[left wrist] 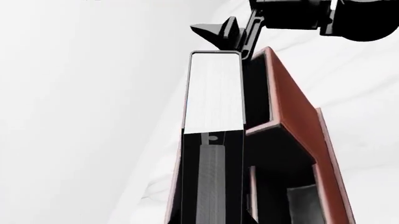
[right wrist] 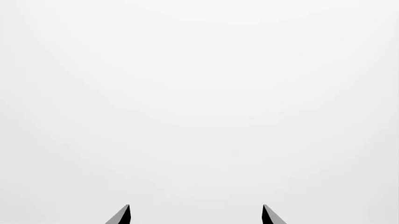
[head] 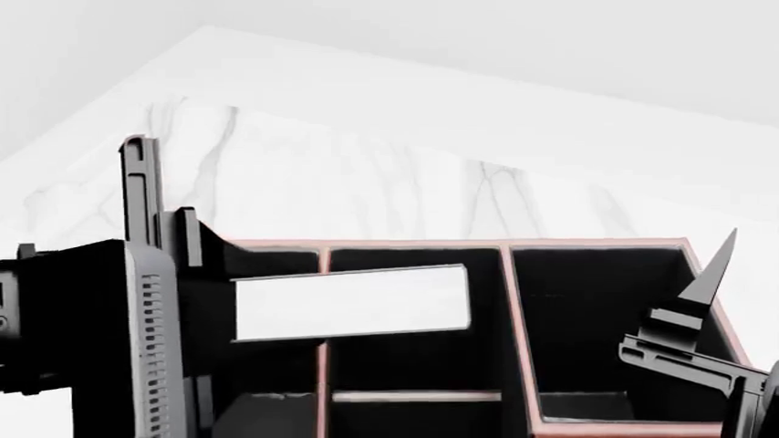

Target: Pick up the book and place it in the front compartment of the caddy.

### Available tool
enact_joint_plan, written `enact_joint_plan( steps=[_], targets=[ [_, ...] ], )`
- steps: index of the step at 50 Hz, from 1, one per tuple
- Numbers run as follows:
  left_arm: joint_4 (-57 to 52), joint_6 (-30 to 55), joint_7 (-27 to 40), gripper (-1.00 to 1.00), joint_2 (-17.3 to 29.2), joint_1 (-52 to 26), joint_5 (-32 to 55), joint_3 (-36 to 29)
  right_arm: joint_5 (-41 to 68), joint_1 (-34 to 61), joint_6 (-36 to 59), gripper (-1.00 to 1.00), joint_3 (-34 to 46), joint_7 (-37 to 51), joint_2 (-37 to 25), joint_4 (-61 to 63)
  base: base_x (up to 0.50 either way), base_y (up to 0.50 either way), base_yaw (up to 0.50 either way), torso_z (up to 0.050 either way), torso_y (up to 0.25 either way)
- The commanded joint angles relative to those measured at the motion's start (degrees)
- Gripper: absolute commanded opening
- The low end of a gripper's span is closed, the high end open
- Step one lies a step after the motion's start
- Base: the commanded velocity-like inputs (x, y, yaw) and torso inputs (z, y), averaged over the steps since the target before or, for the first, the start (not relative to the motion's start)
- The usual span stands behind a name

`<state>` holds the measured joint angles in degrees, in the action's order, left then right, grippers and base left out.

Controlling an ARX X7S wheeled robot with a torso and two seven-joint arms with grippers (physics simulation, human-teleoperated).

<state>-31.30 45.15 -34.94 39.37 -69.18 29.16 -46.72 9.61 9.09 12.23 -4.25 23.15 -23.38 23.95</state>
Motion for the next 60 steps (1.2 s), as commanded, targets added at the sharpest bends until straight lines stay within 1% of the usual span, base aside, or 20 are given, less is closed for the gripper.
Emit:
enact_joint_plan(
  steps=[1, 7, 10, 18, 19, 20, 22, 27, 31, 36, 43, 56, 60],
  targets=[
    [2.49, -6.88, 1.64, -1.00, -1.31, 0.95, -9.75, -1.59, 0.06, 0.08, 0.24, 1.00, -1.81, -1.51, 1.17, -0.11, 0.00, 0.00, 0.00, 0.000, 0.010],
    [5.32, -10.61, 2.61, -1.00, -1.97, 1.78, -11.89, -1.99, 0.30, 0.36, 1.16, 1.00, -1.85, -1.42, 0.88, 0.57, 0.00, 0.00, 0.00, 0.000, 0.000],
    [7.17, -14.64, 2.94, -1.00, -2.23, 2.10, -13.59, -2.08, 0.05, 0.14, 0.31, 1.00, -1.68, -1.39, 1.04, -0.08, 0.00, 0.00, 0.00, 0.005, 0.003],
    [9.57, -17.14, 3.56, -1.00, -2.57, 2.74, -15.53, -2.93, 0.24, 0.15, 0.48, 1.00, -1.77, -1.30, 0.89, 0.13, 0.00, 0.00, 0.00, 0.000, 0.001],
    [10.15, -17.74, 3.78, -1.00, -2.65, 2.91, -16.20, -3.27, 0.21, 0.15, 0.41, 1.00, -1.74, -1.29, 0.90, 0.04, 0.00, 0.00, 0.00, 0.000, 0.000],
    [11.30, -20.19, 4.21, -1.00, -2.71, 3.52, -17.26, -3.56, 0.07, 0.18, 0.27, 1.00, -1.67, -1.23, 0.92, -0.09, 0.00, 0.00, 0.00, 0.000, 0.000],
    [12.04, -21.03, 4.24, -1.00, -2.83, 3.72, -17.62, -3.77, -0.02, 0.18, 0.16, 1.00, -1.60, -1.19, 0.91, -0.19, 0.00, 0.00, 0.00, 0.000, 0.000],
    [13.56, -20.84, 4.30, -1.00, -3.88, 3.80, -16.81, -3.55, 0.06, 0.24, 0.09, 1.00, -1.59, -1.18, 0.85, -0.34, 0.00, 0.00, 0.00, 0.000, 0.002],
    [14.72, -22.90, 4.07, -1.00, -4.31, 4.37, -16.42, -3.43, 0.10, 0.30, 0.04, 1.00, -1.61, -1.13, 0.81, -0.45, 0.00, 0.00, 0.00, 0.000, 0.000],
    [16.81, -25.25, 3.96, -1.00, -6.06, 4.94, -14.43, -2.27, 0.15, 0.41, -0.07, 1.00, -1.61, -1.08, 0.77, -0.67, 0.00, 0.00, 0.00, 0.000, 0.002],
    [17.30, -25.46, 3.71, -1.00, -7.30, 4.97, -14.40, -3.02, 0.19, 0.52, -0.32, 1.00, -1.58, -1.04, 0.73, -1.03, 0.00, 0.00, 0.00, 0.000, 0.001],
    [20.28, -26.61, 2.53, -1.00, -7.85, 4.97, -15.13, -4.34, 0.29, 0.44, -0.36, 1.00, -1.45, -0.90, 0.65, -1.03, 0.00, 0.00, 0.00, 0.000, 0.001],
    [22.78, -23.09, 1.91, -1.00, -8.93, 3.50, -14.98, -5.06, 0.44, 0.42, -0.28, 1.00, -1.55, -0.86, 0.59, -0.95, 0.00, 0.00, 0.00, 0.003, 0.003]
  ],
)
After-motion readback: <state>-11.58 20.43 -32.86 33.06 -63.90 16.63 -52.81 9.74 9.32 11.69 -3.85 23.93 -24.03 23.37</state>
